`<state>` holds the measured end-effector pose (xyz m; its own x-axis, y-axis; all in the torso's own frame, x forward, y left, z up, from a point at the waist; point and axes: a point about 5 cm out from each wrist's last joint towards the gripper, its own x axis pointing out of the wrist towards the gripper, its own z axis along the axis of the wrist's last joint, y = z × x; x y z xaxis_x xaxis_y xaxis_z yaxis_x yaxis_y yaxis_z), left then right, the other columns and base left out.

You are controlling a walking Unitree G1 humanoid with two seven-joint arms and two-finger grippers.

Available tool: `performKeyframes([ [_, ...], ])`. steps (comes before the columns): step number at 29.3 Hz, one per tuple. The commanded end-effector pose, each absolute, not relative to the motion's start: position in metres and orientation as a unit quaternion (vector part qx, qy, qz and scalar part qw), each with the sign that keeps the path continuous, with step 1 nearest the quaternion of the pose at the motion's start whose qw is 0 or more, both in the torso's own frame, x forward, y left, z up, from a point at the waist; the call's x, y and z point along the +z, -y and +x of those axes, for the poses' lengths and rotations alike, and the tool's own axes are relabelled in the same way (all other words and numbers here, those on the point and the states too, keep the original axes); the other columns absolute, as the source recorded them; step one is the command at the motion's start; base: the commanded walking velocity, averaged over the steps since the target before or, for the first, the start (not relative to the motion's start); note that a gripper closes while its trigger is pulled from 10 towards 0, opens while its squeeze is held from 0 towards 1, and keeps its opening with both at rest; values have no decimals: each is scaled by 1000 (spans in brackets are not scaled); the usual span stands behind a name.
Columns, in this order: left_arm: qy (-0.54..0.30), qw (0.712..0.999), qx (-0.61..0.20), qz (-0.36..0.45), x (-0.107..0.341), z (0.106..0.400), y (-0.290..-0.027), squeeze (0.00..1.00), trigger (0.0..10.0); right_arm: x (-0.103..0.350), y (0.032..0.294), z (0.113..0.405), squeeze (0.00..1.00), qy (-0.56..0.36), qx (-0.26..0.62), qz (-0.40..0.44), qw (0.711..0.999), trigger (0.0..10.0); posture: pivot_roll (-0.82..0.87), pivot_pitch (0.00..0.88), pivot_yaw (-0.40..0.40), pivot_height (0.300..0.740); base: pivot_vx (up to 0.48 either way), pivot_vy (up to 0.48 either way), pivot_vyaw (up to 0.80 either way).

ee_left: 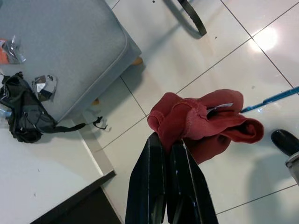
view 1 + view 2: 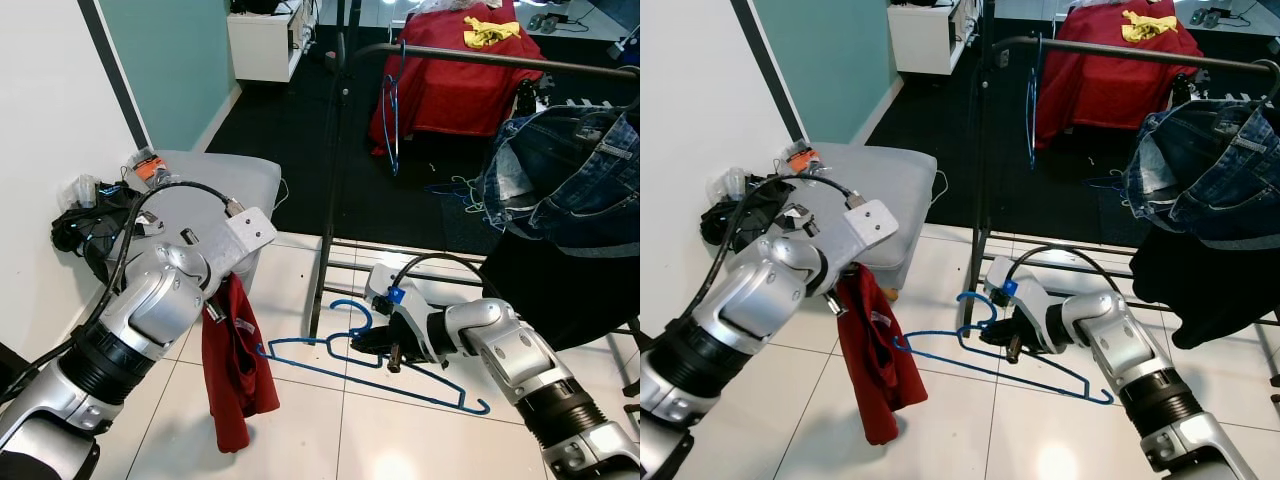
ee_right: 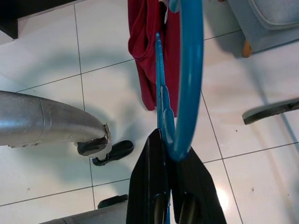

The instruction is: Hang hanger

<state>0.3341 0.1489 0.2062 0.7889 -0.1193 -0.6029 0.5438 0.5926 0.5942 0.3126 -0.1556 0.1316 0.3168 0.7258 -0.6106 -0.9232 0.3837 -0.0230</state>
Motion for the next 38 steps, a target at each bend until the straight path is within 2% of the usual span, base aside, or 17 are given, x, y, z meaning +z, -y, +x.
performKeyframes([
  [1,-255,850,-207,412,208,332,-142,0,10000,132,154,313,0,-257,523,-187,791,10000,-8,157,15,740,0,0,0],
  [38,-258,845,-208,419,202,333,-139,0,10000,141,151,313,0,-247,538,-183,785,10000,-14,147,20,740,0,0,0],
])
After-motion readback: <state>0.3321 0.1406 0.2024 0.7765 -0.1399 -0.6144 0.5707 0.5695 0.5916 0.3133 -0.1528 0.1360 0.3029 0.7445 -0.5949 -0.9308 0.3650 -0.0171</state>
